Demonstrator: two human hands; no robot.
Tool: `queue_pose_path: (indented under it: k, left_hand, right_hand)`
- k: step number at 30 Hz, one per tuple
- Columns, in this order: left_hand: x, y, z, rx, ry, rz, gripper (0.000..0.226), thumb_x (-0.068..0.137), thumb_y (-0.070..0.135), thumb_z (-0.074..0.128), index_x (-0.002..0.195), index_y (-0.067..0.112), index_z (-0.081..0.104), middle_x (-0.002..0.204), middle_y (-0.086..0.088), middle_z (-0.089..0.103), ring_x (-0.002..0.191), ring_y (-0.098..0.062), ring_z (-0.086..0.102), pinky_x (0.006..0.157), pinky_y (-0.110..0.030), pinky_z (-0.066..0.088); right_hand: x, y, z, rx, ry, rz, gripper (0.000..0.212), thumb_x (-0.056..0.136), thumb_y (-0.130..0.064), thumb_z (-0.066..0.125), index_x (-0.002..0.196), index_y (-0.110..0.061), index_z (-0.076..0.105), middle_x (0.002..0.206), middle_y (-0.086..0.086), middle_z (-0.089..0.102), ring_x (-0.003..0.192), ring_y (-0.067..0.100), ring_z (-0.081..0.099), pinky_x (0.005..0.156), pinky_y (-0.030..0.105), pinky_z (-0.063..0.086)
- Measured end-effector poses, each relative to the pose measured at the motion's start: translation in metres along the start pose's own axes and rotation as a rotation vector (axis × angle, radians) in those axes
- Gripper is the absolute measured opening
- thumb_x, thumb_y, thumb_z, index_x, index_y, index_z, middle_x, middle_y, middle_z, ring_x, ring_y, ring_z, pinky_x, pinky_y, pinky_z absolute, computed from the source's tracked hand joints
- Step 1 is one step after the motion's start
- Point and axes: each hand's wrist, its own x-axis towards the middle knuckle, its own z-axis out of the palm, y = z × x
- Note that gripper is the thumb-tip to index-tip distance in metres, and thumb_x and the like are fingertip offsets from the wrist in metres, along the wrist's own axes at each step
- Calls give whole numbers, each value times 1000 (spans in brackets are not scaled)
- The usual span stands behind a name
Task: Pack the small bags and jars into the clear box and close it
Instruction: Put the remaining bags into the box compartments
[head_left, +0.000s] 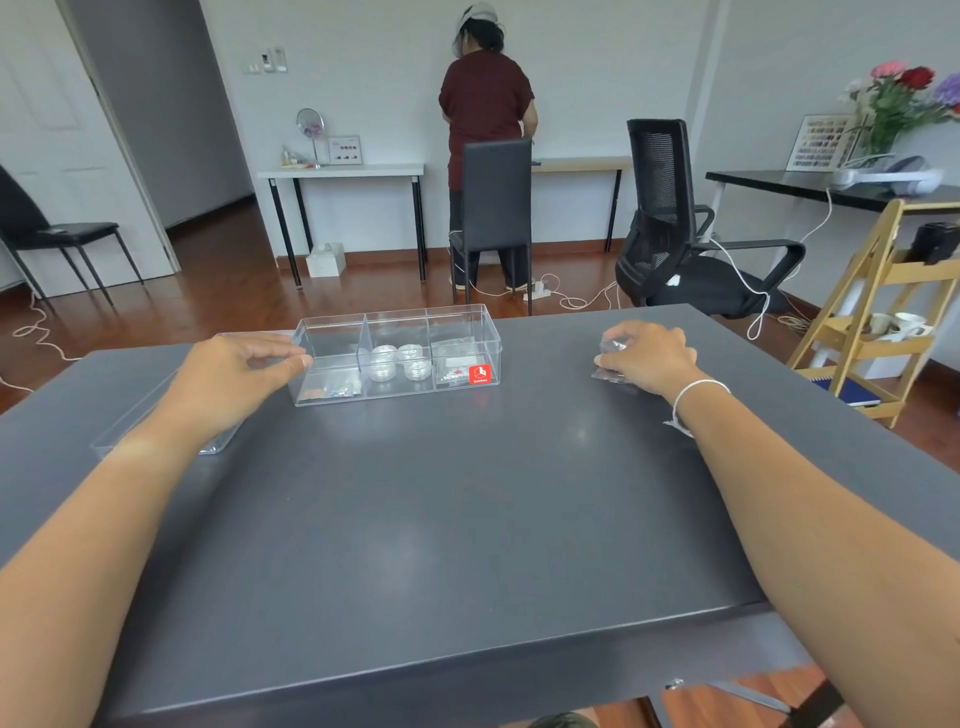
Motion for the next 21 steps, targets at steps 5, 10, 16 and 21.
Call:
queue_pose_path:
  k: [5,10,16,21]
  left_hand:
    - [-2,1,1,-29,-11,-9,14,81,27,65,92,20,72,119,-2,62,98,-13,52,91,-22,32]
    - [-4,-2,2,-61,-21,-44,13,81,26,65,92,22,71,121,1,61,95,-16,54,87,-24,33]
    - [-5,-4,2,-101,-17,-53,11,80,26,66,90,26,70,123,1,61,94,-16,55,85,-23,34]
    - [-5,-3,2,-141,-23,-62,9,80,24,66,84,32,68,124,1,60,94,-15,55,86,-22,35]
  right_hand:
    - [-7,-15,1,231,-26,-123,22,80,-26,63,102,-25,59,123,6,56,123,27,40,97,38,39]
    - [-9,-39,3,492,21,-159,25,78,-29,67,101,-24,60,110,-1,55,95,17,51,83,28,42]
    - [-9,-69,4,655,19,-161,19,75,-31,70,91,-25,61,83,-11,60,70,9,57,71,27,47]
    - [-7,-97,13,709,-19,-192,31,82,-26,63,112,-18,62,105,-10,58,91,7,55,76,17,40]
